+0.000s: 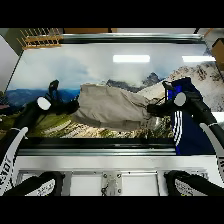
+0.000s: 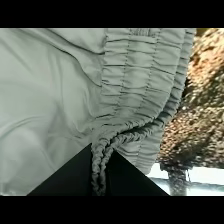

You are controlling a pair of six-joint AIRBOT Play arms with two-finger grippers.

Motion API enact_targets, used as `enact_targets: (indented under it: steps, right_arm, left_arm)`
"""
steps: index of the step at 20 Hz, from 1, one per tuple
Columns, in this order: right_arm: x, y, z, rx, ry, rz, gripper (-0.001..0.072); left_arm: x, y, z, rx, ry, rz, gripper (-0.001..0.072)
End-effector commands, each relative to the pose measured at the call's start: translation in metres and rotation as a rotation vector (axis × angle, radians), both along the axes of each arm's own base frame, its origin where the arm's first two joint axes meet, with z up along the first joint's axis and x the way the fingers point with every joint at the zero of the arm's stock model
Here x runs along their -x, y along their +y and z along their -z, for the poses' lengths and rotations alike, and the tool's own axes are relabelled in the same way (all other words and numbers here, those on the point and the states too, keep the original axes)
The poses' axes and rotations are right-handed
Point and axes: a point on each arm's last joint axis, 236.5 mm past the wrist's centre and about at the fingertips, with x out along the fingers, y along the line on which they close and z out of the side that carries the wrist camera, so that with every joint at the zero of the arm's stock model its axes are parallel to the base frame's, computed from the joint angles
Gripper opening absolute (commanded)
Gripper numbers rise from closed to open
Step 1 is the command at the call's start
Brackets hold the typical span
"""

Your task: Fold the clothes and pants, and hang the long-sleeved shirts on hangers.

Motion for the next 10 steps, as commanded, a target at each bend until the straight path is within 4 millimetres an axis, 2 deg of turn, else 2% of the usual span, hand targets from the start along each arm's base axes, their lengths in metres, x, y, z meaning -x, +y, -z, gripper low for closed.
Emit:
enact_targets:
  steps: [1,3,5,6,7,8,9,10]
  right_arm:
    - [0.018,0.008,0.023,0.004,0.03,-0.02,0.0036]
    - [0.021,0.018,0.024,-0.017,0.038,-0.026,0.004]
    - [0.022,0.029,0.02,-0.073,0.046,-0.006,0.0043]
    - [0.022,0.036,0.017,-0.104,0.048,0.006,0.0139]
    - [0.021,0.041,0.013,-0.134,0.046,0.017,0.0433]
    - [0.021,0.047,0.004,-0.163,0.035,0.014,0.0705]
    - [0.021,0.047,-0.008,-0.176,0.022,0.006,0.0717]
    - [0.02,0.043,-0.026,-0.18,-0.008,-0.01,0.0717]
  left_arm:
    - [0.02,-0.004,0.04,-0.021,0.027,-0.012,0.0004]
    - [0.018,-0.002,0.046,-0.019,0.047,-0.023,0.0003]
    - [0.012,0.006,0.043,-0.013,0.053,-0.045,0.0004]
    - [0.008,0.01,0.038,-0.009,0.05,-0.055,0.0004]
    - [0.004,0.014,0.032,-0.003,0.049,-0.061,0.0008]
    - [0.0,0.018,0.023,0.004,0.051,-0.064,0.0228]
    - [-0.005,0.023,0.01,0.012,0.042,-0.069,0.0555]
    - [-0.011,0.03,-0.009,0.021,0.021,-0.076,0.0599]
